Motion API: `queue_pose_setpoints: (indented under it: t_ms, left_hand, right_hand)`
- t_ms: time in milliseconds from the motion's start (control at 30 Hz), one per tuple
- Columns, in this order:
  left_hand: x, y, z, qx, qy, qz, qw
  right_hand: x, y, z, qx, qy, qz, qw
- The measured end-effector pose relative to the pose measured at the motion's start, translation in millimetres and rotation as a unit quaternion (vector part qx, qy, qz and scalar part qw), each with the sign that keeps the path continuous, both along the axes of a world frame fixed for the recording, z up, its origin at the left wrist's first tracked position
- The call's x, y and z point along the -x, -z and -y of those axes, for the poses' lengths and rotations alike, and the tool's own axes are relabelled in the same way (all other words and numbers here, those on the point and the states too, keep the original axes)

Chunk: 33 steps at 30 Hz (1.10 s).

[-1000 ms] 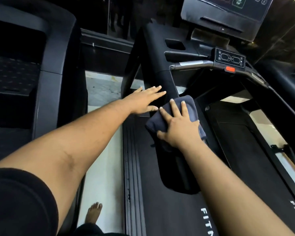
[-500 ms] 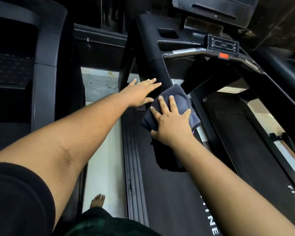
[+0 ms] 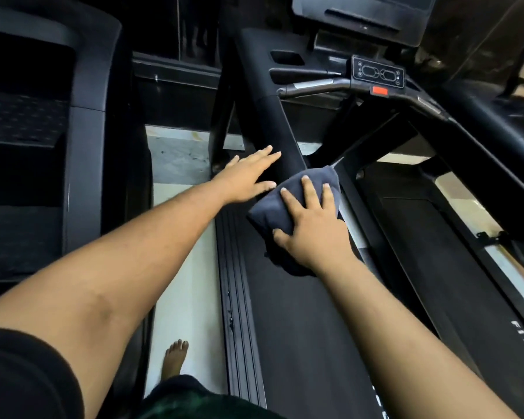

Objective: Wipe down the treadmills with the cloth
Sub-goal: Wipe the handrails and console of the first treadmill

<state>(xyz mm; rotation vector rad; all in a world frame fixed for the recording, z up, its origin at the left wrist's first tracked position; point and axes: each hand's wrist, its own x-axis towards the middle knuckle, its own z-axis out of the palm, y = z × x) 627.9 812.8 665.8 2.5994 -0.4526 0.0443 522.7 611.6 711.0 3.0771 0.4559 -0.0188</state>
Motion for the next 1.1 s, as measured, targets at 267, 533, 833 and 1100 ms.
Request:
queue_pose_setpoints:
  t_ms: [267, 533, 833, 1100]
  left_hand:
    - [-12.1, -3.4, -11.2, -0.077, 0.013, -0.026, 0.997]
    - [-67.8, -11.5, -25.4, -0.086, 0.021, 0.004, 0.996]
    - [-131.2, 1.0, -63.1, -0.067, 0.008, -0.014, 0.998]
    - [-163.9, 13.9, -78.6, -0.048, 0.053, 0.033, 0.997]
  right_hand:
    - [-0.6, 1.7, 5.7, 0.065, -0.046, 0.021, 0.997]
    - [-10.7, -8.2, -8.3, 0.154, -0.091, -0.026, 0.984]
    - [-89.8, 25.2, -110.8, 0.489, -0.156, -0.055, 0.856]
    - [-81.1, -17.2, -58.3, 0.220, -0.065, -0.085, 0.970]
